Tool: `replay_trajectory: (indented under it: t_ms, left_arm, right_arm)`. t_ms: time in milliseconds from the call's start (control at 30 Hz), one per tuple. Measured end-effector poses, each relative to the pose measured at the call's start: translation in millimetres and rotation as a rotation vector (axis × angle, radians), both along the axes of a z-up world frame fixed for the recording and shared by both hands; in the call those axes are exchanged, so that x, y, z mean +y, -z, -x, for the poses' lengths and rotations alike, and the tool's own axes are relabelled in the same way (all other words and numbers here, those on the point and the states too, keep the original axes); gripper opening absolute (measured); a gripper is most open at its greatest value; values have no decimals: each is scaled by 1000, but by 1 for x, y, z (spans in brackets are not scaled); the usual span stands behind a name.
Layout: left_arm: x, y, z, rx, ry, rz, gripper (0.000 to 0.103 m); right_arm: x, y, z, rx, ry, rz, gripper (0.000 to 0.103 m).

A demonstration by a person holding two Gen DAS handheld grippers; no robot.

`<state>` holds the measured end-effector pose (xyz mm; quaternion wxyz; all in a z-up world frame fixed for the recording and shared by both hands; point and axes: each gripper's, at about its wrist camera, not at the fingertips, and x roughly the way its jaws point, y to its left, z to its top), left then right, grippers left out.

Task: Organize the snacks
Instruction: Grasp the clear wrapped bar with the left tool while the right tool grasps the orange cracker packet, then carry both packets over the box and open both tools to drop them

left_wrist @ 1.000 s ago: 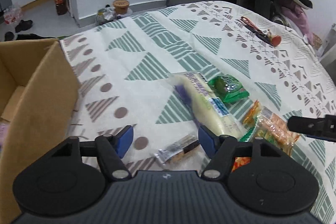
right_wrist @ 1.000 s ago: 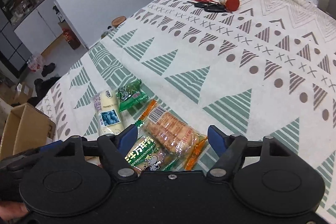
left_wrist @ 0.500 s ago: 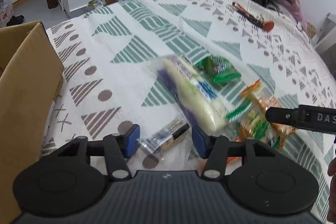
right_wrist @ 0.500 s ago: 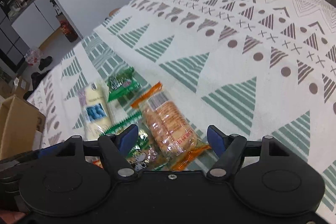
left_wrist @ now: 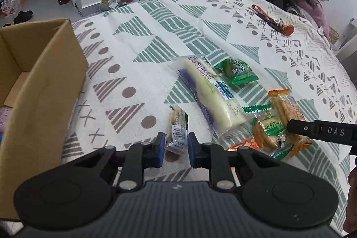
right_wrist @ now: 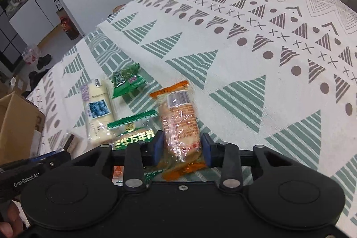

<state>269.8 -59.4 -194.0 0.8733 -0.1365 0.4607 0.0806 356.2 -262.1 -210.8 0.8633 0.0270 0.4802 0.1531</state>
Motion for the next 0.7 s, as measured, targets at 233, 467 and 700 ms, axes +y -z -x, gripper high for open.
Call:
replay_trajectory:
  t_ms: [233,467,700]
  left_arm:
    - [5,-18,15,-30,-16,5,20]
    - [10,-38,30,-63,-35,2,20]
    - [24,-67,46,-116,-68,1,20]
  right_arm:
    - [-4,-16,11,-7,24,-53,33]
    - [-7,-32,25,-34,38,-100,33]
    - [-1,-54,44,-88,33,-191,33]
